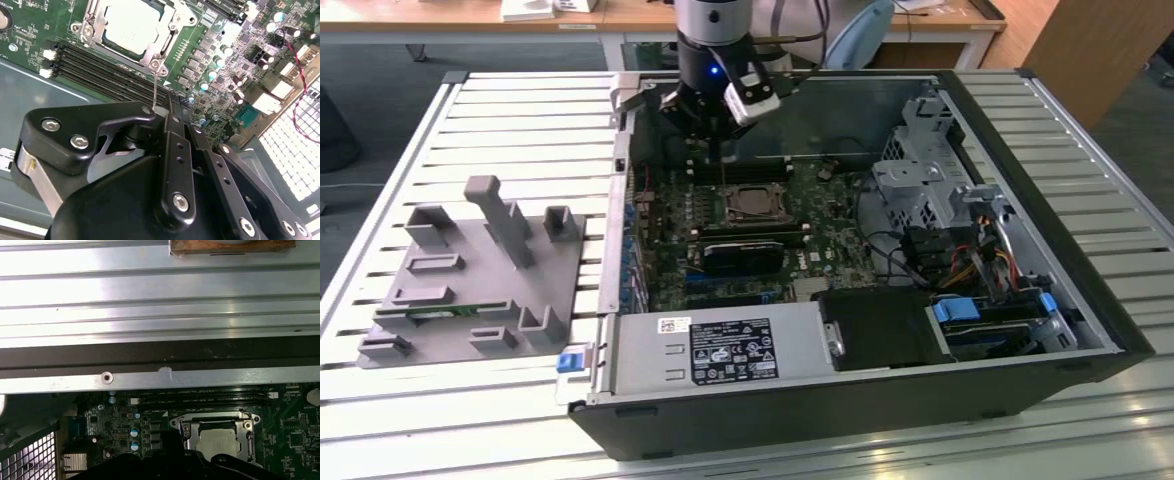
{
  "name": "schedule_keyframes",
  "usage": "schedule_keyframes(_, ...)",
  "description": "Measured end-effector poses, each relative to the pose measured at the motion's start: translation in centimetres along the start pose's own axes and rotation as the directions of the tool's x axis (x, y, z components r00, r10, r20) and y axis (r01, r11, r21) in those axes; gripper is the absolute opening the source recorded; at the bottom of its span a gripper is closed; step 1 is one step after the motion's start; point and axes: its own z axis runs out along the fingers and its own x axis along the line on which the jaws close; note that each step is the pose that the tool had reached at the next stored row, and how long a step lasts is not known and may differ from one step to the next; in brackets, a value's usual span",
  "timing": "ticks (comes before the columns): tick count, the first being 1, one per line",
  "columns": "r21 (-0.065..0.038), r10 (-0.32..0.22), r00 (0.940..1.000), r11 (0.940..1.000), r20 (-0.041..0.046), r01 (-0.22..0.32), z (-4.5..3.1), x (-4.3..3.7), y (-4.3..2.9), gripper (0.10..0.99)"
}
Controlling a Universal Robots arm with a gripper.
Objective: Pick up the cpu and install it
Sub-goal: 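Install the first cpu locking lever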
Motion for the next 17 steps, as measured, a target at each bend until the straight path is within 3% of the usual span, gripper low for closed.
schedule_keyframes(17, 0.0, 0.0, 1.0, 1.0, 0.0, 0.0, 0.04, -0.43, 0.02, 0.11)
